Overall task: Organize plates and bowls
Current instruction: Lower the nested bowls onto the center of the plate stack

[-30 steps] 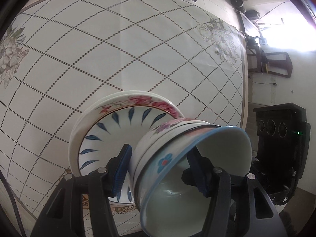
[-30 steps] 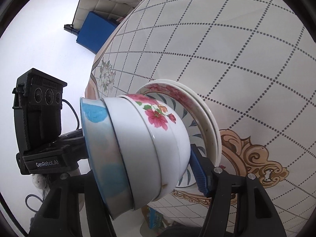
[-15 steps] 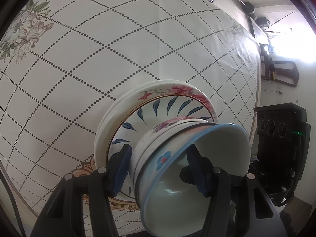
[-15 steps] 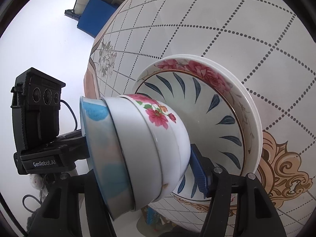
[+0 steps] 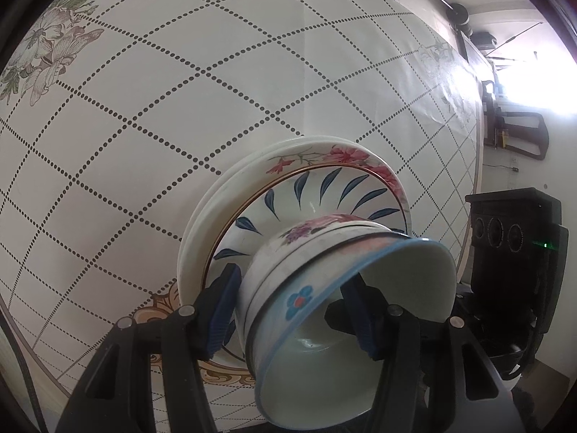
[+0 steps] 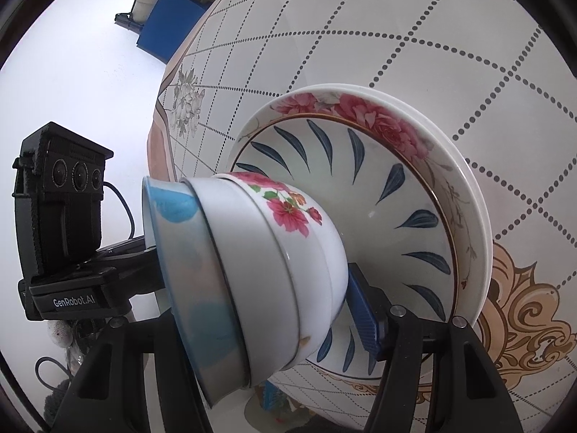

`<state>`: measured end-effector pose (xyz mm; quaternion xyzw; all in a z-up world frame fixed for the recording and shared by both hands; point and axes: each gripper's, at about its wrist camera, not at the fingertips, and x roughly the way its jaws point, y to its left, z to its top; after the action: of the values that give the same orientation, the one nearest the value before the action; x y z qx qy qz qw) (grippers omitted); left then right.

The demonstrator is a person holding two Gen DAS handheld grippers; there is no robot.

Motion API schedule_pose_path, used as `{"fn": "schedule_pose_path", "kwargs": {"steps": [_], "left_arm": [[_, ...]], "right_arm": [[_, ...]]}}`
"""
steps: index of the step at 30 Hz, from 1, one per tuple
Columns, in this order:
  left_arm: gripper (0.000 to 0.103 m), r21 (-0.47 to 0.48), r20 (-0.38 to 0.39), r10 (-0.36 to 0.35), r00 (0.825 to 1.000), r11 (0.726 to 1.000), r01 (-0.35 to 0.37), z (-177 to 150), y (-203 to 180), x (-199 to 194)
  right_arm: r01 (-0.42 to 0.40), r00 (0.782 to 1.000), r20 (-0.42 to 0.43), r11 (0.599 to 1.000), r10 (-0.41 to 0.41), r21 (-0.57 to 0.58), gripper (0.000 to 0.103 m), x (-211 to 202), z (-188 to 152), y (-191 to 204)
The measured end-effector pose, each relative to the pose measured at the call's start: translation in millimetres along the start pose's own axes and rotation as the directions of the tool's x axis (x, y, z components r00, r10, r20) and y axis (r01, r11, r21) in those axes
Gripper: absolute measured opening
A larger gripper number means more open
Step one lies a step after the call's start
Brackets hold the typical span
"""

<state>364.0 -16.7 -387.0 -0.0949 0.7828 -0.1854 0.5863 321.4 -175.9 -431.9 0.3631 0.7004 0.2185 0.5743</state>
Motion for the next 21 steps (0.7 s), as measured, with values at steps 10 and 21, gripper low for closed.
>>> {"fn": "schedule_pose_path", "kwargs": {"steps": [10, 21], "left_arm": [[0.054, 0.001, 0.015, -0.004, 1.0, 1.0, 0.004, -5.7, -2.1, -3.8], [0.054, -0.012, 0.081, 0.093, 0.992, 0.996, -0.092, -16.6, -7.8, -19.5]], "right_arm": [[0.057, 0.998, 0.013, 0.998, -0.057, -0.018, 0.064, 1.5, -2.5, 4.6], [0.116, 0.993, 0.014, 0.993, -0.115, -0.033, 0.064, -10.0, -7.0, 7.5]]}}
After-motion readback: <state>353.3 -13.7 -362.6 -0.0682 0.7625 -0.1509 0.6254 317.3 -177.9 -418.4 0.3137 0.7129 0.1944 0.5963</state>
